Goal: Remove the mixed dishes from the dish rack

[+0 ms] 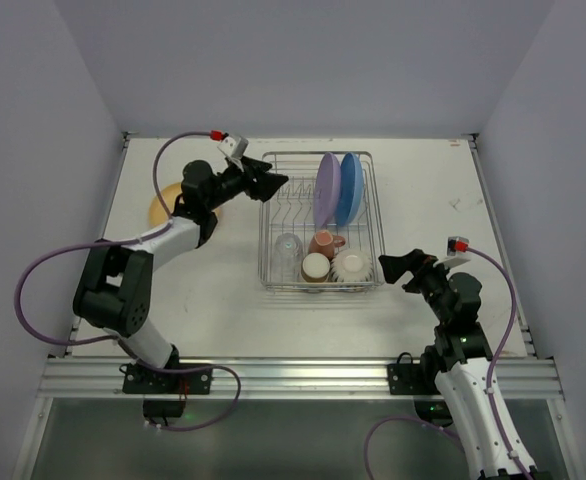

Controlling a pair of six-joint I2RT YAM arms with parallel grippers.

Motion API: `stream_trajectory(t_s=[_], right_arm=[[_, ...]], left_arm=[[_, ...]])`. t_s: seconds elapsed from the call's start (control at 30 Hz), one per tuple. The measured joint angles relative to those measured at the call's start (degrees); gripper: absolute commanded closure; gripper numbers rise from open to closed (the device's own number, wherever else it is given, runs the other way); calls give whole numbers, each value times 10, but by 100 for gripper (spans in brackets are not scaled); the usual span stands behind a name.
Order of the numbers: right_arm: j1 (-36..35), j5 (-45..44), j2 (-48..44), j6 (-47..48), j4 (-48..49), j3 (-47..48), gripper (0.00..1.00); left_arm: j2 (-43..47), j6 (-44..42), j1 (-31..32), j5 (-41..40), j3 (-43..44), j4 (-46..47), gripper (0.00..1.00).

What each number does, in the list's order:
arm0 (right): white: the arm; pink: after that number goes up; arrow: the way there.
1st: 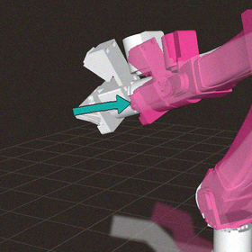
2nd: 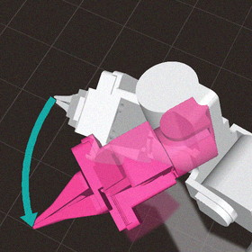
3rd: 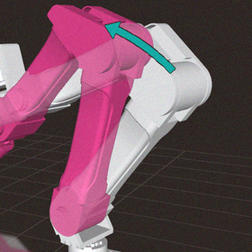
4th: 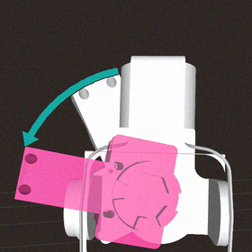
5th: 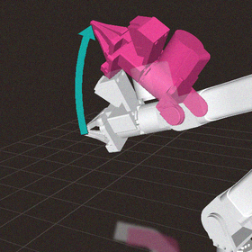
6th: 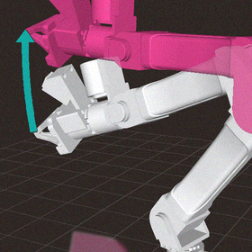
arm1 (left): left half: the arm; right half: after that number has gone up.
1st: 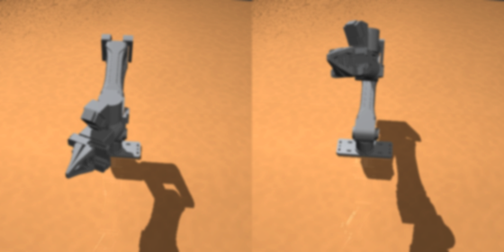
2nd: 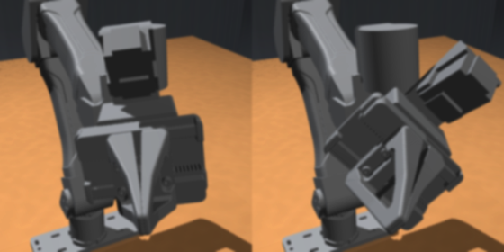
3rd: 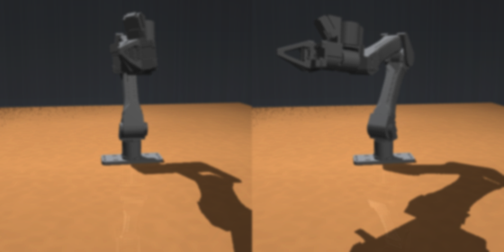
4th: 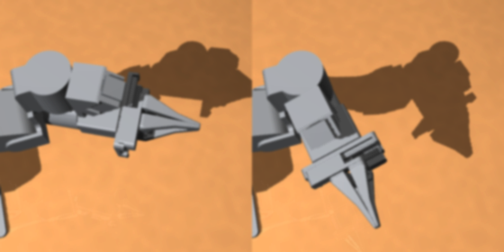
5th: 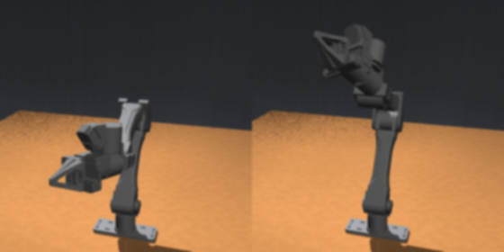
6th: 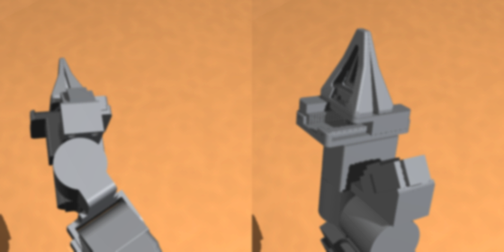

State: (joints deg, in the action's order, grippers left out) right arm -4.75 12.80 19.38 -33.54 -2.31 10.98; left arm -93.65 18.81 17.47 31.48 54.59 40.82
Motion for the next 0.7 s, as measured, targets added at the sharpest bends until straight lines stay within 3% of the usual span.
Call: stream_trajectory(t_s=[0.23,0.7], right_arm=[[0,0,1,0,0,0,1],[0,2,1,1,0,0,1]], left_arm=[[-46,15,19,125,12,49,37],[-89,-16,99,130,67,23,37]])
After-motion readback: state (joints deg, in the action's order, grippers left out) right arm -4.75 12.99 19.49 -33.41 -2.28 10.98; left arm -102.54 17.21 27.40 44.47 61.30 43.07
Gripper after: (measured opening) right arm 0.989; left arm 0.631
